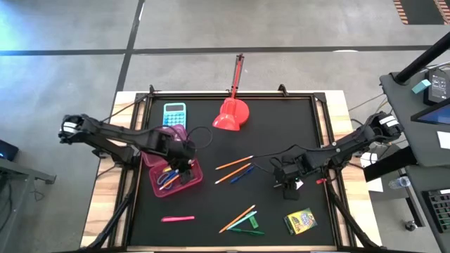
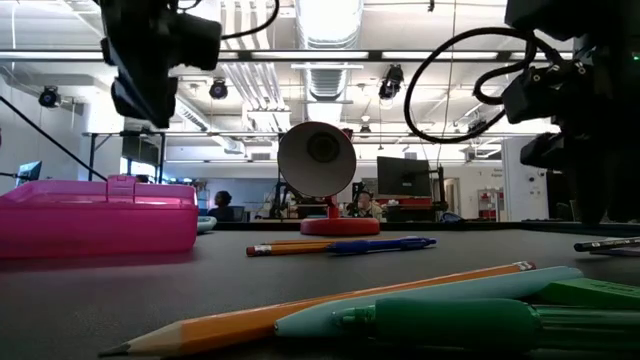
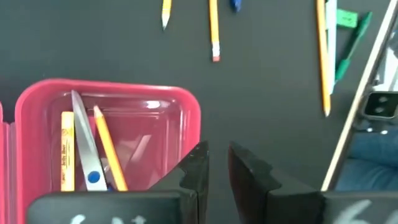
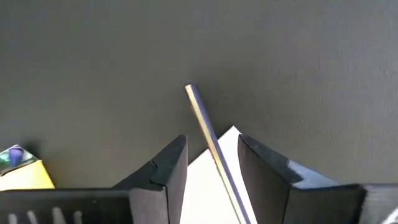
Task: Pack school essentials
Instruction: Put the dark blue pencil into the red supply box
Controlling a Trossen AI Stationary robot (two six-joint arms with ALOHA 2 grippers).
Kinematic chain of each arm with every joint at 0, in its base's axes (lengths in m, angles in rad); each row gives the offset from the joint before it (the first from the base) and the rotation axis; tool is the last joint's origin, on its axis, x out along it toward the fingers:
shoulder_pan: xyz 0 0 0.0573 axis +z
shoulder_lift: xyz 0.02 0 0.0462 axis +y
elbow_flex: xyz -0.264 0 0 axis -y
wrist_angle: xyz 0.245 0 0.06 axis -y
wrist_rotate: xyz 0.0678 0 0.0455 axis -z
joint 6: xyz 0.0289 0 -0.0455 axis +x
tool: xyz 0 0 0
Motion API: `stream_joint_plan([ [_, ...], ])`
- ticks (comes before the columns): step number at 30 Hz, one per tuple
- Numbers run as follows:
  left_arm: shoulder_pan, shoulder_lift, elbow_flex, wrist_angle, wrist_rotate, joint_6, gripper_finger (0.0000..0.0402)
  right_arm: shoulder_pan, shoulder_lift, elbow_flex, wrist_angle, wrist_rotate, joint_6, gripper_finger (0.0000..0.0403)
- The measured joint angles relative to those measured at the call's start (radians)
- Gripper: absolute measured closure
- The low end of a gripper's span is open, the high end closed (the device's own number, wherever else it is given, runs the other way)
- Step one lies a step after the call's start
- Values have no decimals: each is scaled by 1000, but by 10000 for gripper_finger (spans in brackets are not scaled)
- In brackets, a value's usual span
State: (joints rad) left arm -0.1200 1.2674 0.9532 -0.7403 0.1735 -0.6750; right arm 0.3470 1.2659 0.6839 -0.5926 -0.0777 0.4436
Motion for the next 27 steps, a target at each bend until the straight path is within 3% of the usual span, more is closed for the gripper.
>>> stream_joint_plan([
  [8, 0, -6, 20, 67, -1, -3, 360, 7, 27, -27, 52, 28, 31, 272],
  [18, 0, -6, 20, 88, -2, -7, 360, 29, 190, 25, 56, 41, -83, 276],
  [27, 0, -8, 19, 100, -2, -25, 360, 33, 212, 38, 71, 55, -143, 339],
])
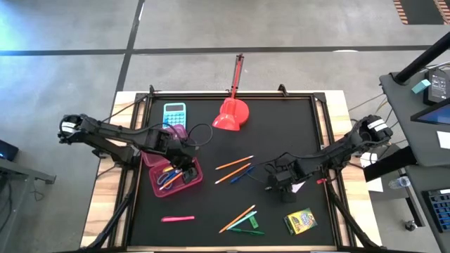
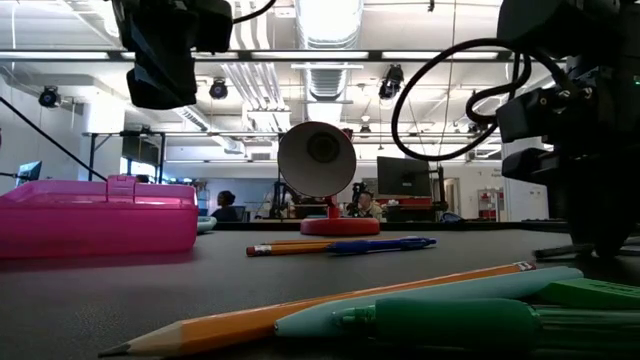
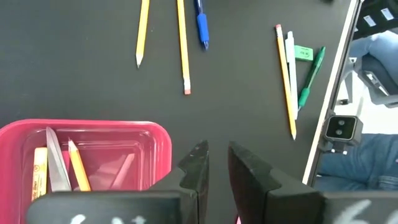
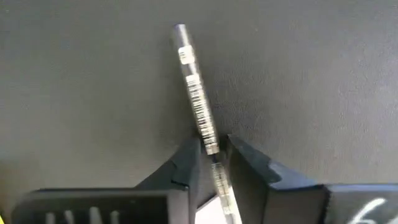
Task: Pack school essentials
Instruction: Put the dark blue pencil into the red supply box
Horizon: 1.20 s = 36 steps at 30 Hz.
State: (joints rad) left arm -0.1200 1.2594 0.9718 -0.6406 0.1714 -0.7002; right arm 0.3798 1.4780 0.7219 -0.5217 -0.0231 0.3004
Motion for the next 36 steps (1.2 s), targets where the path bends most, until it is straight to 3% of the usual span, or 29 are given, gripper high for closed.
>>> stream_joint_plan([
  [6, 0, -3, 0, 6, 0, 0, 360, 0, -30, 0, 1, -3, 4, 365],
  [17, 2, -7, 0, 85, 0, 24, 360, 0, -154, 33, -6, 5, 96, 370],
  [27, 20, -14, 0, 375, -57, 190, 360, -7, -267, 164, 12, 219, 135, 370],
  [36, 42, -13, -3, 467, -119, 241, 342, -7, -251, 293, 12, 363, 93, 370],
])
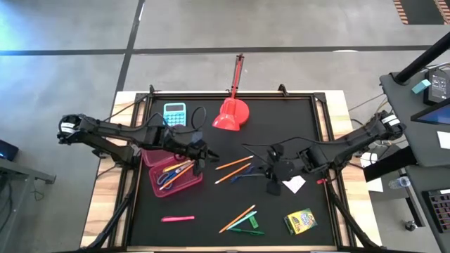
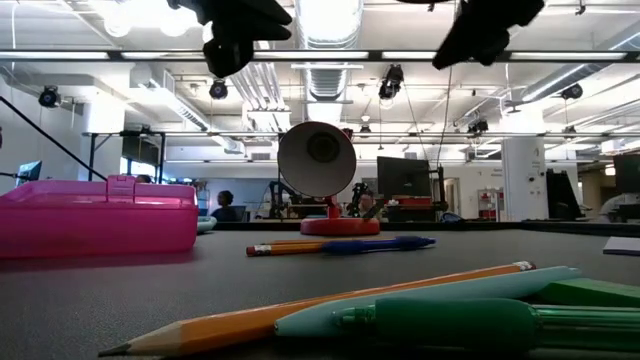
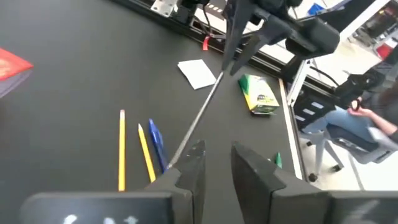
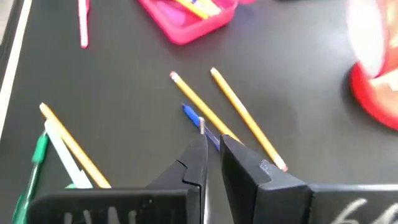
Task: Pack school essentials
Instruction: Put the dark blue pencil into the red supply box
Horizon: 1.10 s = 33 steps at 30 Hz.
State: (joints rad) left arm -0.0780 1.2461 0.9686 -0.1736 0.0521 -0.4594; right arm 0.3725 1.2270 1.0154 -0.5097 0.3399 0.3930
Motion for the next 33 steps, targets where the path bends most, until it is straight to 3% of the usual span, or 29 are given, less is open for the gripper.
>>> stream_joint_plan([
  [9, 0, 2, -22, 7, 1, 51, 280, 0, 1, 25, 20, 46, -30, 370],
  [16, 0, 2, -26, 7, 1, 47, 264, -10, 45, -10, -5, 34, 174, 369],
  [22, 0, 2, -26, 6, 1, 47, 264, -28, 151, -12, -61, -128, 294, 350],
  [33, 0, 1, -26, -40, 6, 48, 264, -39, 405, 51, -38, -461, 304, 252],
])
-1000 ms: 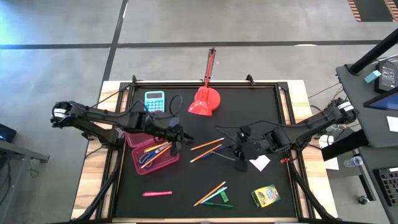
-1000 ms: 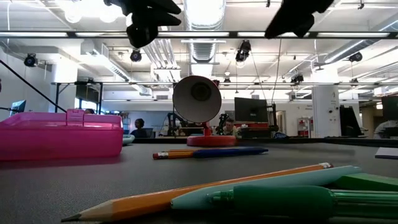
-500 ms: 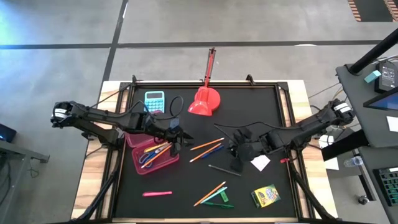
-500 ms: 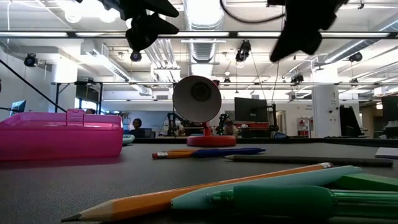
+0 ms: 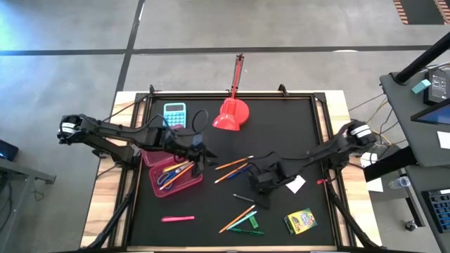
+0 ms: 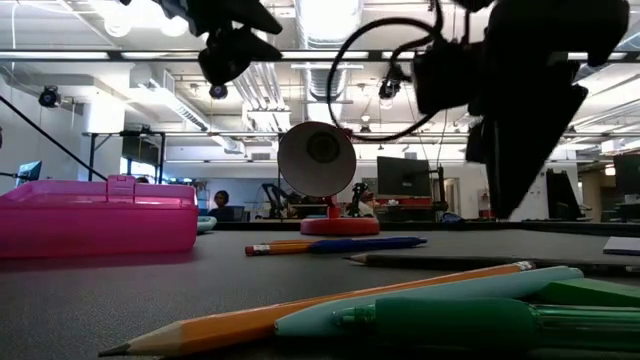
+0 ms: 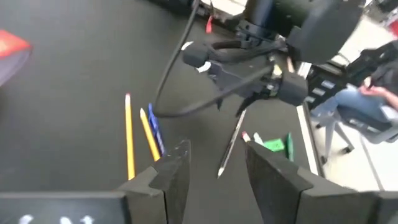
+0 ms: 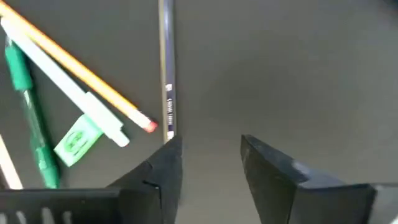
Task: Pack school essentials
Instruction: Put the dark blue pencil into the red supply box
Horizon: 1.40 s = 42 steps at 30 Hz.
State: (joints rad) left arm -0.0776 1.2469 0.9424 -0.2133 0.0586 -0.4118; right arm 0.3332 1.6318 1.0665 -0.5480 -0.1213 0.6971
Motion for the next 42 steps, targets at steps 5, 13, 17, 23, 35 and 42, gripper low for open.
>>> stream_joint_plan([
  [5, 0, 0, 0, -92, 13, 0, 264, 3, 92, 89, 2, -36, -28, 250],
  [13, 0, -18, 0, -135, 22, 8, 264, 3, 194, 182, 0, -36, -44, 272],
  [17, 0, -53, 0, -150, 26, 11, 264, 3, 249, 220, -3, -33, -31, 275],
  [23, 0, -138, 0, -174, 26, 53, 265, 9, 303, 277, -47, 15, -40, 275],
  [35, 0, -284, 0, -172, 26, 59, 265, 53, 409, 315, -110, 92, -88, 323],
  [42, 0, -317, 0, -171, 25, 59, 265, 65, 428, 314, -120, 97, -89, 387],
])
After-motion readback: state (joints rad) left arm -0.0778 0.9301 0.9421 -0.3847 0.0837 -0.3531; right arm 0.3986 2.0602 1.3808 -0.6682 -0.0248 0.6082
